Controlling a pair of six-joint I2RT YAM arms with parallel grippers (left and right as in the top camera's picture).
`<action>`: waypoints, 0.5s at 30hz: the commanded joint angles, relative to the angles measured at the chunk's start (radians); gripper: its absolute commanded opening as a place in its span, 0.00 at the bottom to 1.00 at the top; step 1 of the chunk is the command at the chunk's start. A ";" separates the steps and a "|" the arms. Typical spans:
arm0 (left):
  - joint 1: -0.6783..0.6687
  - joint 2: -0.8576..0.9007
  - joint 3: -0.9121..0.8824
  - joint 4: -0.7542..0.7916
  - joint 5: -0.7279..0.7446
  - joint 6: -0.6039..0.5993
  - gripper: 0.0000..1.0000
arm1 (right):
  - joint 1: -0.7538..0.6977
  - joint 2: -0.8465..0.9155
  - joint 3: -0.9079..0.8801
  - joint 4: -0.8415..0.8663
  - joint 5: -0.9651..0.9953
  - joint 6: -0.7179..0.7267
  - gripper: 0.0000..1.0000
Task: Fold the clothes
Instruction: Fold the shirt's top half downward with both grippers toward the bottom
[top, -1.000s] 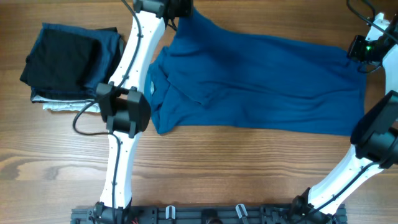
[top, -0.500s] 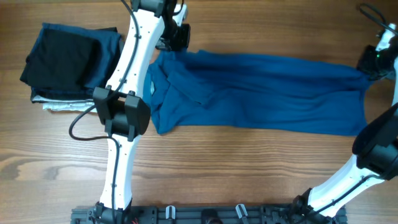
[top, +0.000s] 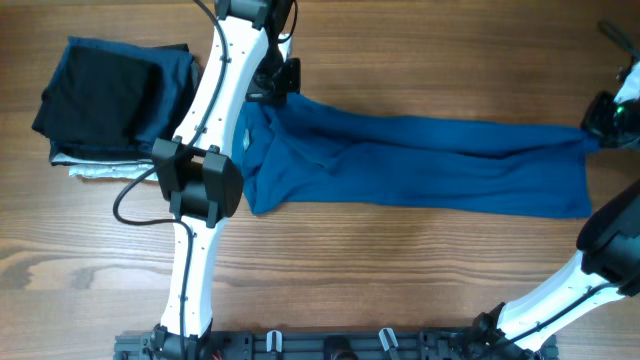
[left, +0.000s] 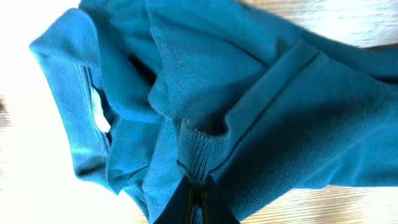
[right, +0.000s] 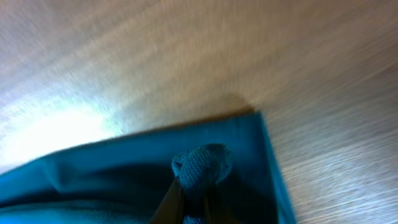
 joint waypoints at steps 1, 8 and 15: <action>0.006 -0.037 -0.091 -0.006 -0.015 -0.020 0.04 | 0.001 -0.022 -0.032 -0.026 0.018 0.034 0.04; 0.037 -0.037 -0.198 -0.006 -0.013 -0.020 0.04 | 0.001 -0.022 -0.033 -0.071 0.089 0.086 0.04; 0.053 -0.041 -0.235 -0.006 -0.085 -0.046 0.04 | -0.001 -0.018 -0.089 -0.096 0.132 0.156 0.04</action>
